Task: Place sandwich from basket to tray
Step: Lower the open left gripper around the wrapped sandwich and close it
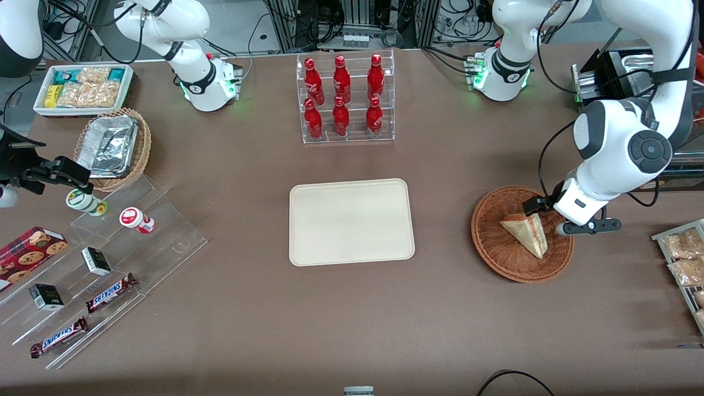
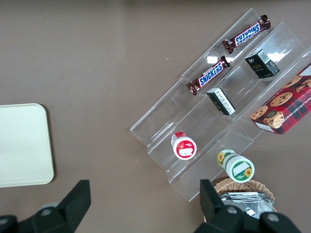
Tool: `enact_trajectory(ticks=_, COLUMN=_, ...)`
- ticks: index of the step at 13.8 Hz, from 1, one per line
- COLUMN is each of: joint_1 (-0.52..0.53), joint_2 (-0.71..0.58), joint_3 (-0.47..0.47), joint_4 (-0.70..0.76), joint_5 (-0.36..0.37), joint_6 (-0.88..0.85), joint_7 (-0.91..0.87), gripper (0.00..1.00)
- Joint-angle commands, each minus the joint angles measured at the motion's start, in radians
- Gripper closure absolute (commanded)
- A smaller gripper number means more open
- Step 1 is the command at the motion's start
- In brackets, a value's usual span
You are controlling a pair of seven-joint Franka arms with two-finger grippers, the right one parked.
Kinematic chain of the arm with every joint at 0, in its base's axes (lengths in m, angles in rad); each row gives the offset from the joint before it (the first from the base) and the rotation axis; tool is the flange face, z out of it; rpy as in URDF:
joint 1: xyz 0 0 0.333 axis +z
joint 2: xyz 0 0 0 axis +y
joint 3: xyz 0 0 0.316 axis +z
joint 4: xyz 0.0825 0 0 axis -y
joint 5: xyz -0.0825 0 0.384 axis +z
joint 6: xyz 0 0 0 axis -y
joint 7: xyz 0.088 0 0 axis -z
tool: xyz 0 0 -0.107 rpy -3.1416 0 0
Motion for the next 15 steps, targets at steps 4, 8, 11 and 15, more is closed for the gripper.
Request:
enact_trajectory(ticks=4, joint_1=0.007, joint_2=-0.005, joint_3=0.0, joint_4=-0.069, joint_5=0.005, joint_6=0.114, joint_7=-0.352, gripper=0.0)
enact_trajectory(ticks=8, joint_1=0.004, joint_2=0.001, joint_3=0.0, joint_4=-0.087, joint_5=0.019, joint_6=0.145, joint_7=-0.469, gripper=0.0)
enact_trajectory(ticks=11, joint_1=0.004, joint_2=0.021, joint_3=0.0, joint_4=-0.089, joint_5=0.019, joint_6=0.146, joint_7=-0.477, gripper=0.0)
enact_trajectory(ticks=15, joint_1=0.004, joint_2=0.059, joint_3=0.0, joint_4=-0.087, joint_5=0.02, joint_6=0.182, joint_7=-0.515, gripper=0.0)
